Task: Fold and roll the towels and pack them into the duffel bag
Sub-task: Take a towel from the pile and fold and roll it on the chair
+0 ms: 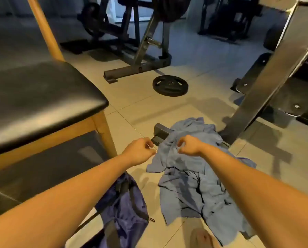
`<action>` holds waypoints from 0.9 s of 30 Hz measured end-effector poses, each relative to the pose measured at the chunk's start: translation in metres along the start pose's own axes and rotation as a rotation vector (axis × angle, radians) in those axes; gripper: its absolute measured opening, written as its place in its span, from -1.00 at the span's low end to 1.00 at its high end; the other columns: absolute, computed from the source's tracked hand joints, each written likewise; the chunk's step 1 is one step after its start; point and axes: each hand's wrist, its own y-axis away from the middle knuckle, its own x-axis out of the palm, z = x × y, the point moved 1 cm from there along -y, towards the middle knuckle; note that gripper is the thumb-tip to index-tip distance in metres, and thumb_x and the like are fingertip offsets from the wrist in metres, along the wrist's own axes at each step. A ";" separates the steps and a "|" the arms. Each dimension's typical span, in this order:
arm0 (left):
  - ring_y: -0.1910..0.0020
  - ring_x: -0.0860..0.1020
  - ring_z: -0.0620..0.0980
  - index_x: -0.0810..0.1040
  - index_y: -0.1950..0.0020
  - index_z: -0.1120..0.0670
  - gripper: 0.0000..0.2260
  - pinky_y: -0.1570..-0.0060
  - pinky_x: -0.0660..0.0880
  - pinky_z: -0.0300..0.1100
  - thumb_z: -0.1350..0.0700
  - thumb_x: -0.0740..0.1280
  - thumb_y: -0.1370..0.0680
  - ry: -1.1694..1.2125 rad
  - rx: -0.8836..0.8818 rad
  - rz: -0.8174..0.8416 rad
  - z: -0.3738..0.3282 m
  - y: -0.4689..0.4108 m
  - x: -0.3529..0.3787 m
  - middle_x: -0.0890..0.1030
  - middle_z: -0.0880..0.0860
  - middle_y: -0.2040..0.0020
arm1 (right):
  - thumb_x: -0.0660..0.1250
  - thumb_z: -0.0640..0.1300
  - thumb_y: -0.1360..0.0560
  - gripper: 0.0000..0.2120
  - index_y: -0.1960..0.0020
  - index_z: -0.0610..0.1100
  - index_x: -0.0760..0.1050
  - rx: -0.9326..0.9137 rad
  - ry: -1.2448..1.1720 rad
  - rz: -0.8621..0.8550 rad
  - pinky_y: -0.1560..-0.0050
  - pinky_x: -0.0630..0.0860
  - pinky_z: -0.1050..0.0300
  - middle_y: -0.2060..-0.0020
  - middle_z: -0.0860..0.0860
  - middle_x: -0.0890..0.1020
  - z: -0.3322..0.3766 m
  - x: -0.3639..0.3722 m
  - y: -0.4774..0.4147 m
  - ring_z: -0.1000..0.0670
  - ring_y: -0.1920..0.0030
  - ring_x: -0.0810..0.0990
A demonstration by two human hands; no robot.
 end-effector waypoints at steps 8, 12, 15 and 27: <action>-0.22 0.54 0.13 0.49 -0.40 0.06 -0.59 -0.17 0.53 0.02 0.04 0.40 -0.55 -0.192 0.044 0.188 0.034 -0.053 0.109 0.53 0.11 -0.34 | 0.27 -0.23 -0.63 -0.25 -0.65 -0.01 -0.10 0.236 0.264 -0.148 0.13 0.51 -0.10 -0.58 -0.27 0.08 -0.108 0.054 -0.031 -0.32 -0.07 0.57; -0.26 0.53 0.18 0.46 -0.45 0.03 -0.56 -0.16 0.54 0.07 0.06 0.38 -0.57 -0.276 0.119 0.187 0.034 -0.093 0.146 0.51 0.11 -0.39 | 0.31 -0.09 -0.65 -0.22 -0.65 0.02 -0.14 0.237 0.222 -0.191 0.13 0.49 -0.13 -0.45 -0.29 0.34 -0.143 0.064 -0.060 -0.28 0.00 0.57; -0.30 0.51 0.17 0.45 -0.46 0.04 -0.53 -0.16 0.51 0.03 -0.01 0.41 -0.57 -0.275 0.181 0.173 0.033 -0.116 0.171 0.53 0.10 -0.38 | 0.33 -0.06 -0.64 -0.47 -0.53 -0.07 0.21 0.218 0.207 -0.239 0.14 0.52 -0.17 -0.12 -0.22 0.58 -0.154 0.071 -0.075 -0.27 0.02 0.58; -0.24 0.44 0.15 0.64 -0.21 0.01 -0.75 -0.18 0.38 -0.01 -0.05 0.39 -0.58 -0.336 0.119 -0.143 0.021 -0.137 0.228 0.49 0.08 -0.21 | 0.34 -0.12 -0.59 -0.63 -0.31 -0.19 0.32 0.358 -0.083 -0.507 -0.01 0.50 -0.25 -0.11 -0.23 0.50 -0.179 0.064 -0.089 -0.32 -0.09 0.51</action>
